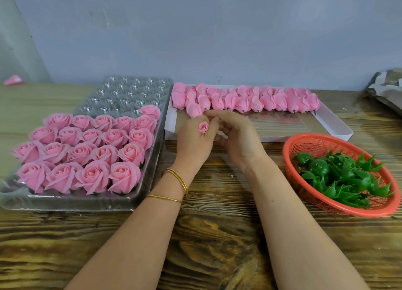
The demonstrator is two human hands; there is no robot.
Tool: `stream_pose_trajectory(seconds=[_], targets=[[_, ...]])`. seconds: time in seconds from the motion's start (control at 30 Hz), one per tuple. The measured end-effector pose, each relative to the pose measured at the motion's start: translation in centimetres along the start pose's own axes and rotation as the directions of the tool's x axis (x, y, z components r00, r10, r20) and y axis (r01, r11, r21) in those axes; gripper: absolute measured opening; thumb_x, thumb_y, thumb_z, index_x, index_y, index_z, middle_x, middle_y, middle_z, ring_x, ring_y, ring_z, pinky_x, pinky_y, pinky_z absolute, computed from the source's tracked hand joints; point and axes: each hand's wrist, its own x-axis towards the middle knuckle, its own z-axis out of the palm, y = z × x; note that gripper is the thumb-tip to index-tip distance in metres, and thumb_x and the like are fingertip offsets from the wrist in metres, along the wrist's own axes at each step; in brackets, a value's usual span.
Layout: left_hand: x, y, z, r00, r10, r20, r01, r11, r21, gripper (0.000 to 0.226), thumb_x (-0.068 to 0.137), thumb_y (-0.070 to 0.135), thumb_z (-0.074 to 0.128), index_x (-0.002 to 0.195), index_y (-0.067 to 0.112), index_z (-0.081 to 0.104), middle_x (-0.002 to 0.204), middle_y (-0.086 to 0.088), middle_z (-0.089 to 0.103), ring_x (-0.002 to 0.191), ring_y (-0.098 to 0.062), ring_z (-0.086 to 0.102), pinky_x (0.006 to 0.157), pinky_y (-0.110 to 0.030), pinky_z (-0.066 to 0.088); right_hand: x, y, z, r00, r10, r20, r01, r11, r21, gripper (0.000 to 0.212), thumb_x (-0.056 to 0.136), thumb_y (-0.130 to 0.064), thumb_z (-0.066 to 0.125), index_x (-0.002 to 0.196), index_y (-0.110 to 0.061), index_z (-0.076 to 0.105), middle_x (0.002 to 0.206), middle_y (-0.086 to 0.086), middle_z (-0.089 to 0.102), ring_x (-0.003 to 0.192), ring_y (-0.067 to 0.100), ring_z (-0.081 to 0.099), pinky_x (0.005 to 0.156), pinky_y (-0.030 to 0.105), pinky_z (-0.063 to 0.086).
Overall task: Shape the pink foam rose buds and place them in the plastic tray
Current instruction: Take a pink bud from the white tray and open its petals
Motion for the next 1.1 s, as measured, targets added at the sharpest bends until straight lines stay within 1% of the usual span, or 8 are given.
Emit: stream_pose_trajectory(seconds=[0.17,0.37,0.5,0.63,0.8,0.9,1.0,1.1], targets=[[0.2,0.0,0.1,0.998,0.058,-0.034,-0.059,0.998,-0.025,0.041,0.095,0.013,0.055,0.056,0.016,0.045,0.058,0.007,0.04,0.06,0.008,0.047,0.052,-0.01,0.034,0.3,0.0,-0.4,1.0,0.012,-0.019,-0.012,1.0,0.01,0.046,0.055,-0.005,0.049,0.098,0.003,0.064,0.094,0.02,0.063,0.089,0.026,0.062,0.08,0.033,0.051],[0.4,0.0,0.2,0.992,-0.104,-0.071,0.076,0.947,-0.312,0.031,0.087,0.027,0.054,0.064,0.006,0.054,0.059,-0.004,0.045,0.059,-0.011,0.047,0.058,-0.031,0.041,0.2,1.3,-0.4,0.999,-0.017,0.035,0.025,0.969,-0.247,0.037,0.051,0.006,0.055,0.084,-0.006,0.065,0.077,0.01,0.067,0.079,0.024,0.062,0.076,0.036,0.052],[0.5,0.1,0.3,0.966,-0.257,0.015,0.232,0.845,-0.482,0.024,0.088,0.026,0.059,0.067,0.014,0.057,0.066,-0.011,0.054,0.065,-0.022,0.057,0.063,-0.039,0.05,0.1,1.8,-0.2,0.993,-0.024,0.114,0.066,0.923,-0.379,0.049,0.055,0.006,0.072,0.103,0.005,0.061,0.092,0.017,0.064,0.086,0.027,0.061,0.083,0.046,0.054],[0.5,0.3,0.1,0.951,-0.299,0.074,0.286,0.764,-0.578,0.028,0.093,0.023,0.061,0.07,0.009,0.061,0.066,-0.014,0.055,0.063,-0.023,0.058,0.057,-0.029,0.05,0.1,1.9,-0.3,0.991,-0.099,0.085,0.126,0.895,-0.427,0.038,0.068,0.016,0.073,0.093,-0.008,0.058,0.089,0.012,0.062,0.082,0.02,0.06,0.076,0.033,0.054],[0.4,0.7,-0.1,0.958,-0.257,0.126,0.279,0.742,-0.61,0.033,0.094,0.021,0.061,0.062,0.013,0.063,0.057,0.0,0.062,0.056,-0.011,0.064,0.052,-0.022,0.051,0.1,1.8,-0.2,0.994,-0.075,0.077,0.099,0.919,-0.382,0.035,0.072,0.016,0.072,0.103,0.007,0.059,0.097,0.025,0.062,0.09,0.031,0.059,0.091,0.058,0.049],[0.5,0.7,-0.3,0.958,-0.25,0.142,0.284,0.74,-0.61,0.033,0.093,0.021,0.063,0.062,0.011,0.063,0.061,-0.009,0.062,0.061,-0.019,0.064,0.059,-0.027,0.053,0.0,1.8,-0.3,0.993,-0.053,0.105,0.086,0.935,-0.345,0.036,0.076,0.016,0.069,0.11,0.012,0.059,0.103,0.029,0.062,0.095,0.034,0.059,0.099,0.063,0.045],[0.6,0.4,-0.4,0.956,-0.258,0.137,0.287,0.75,-0.596,0.035,0.088,0.028,0.068,0.063,0.01,0.051,0.069,-0.015,0.046,0.071,-0.027,0.051,0.07,-0.04,0.046,-0.3,1.6,-0.4,0.988,-0.025,0.153,0.074,0.943,-0.324,0.03,0.084,0.01,0.066,0.113,0.003,0.062,0.101,0.023,0.064,0.097,0.036,0.06,0.097,0.064,0.046],[0.6,0.3,-0.7,0.951,-0.269,0.151,0.306,0.762,-0.57,0.037,0.083,0.032,0.072,0.056,0.016,0.052,0.058,-0.004,0.042,0.064,-0.02,0.047,0.065,-0.032,0.043,-0.5,1.6,-0.3,0.98,0.021,0.197,0.038,0.957,-0.289,0.027,0.09,0.007,0.06,0.115,-0.001,0.062,0.095,0.02,0.055,0.092,0.034,0.05,0.08,0.056,0.041]])
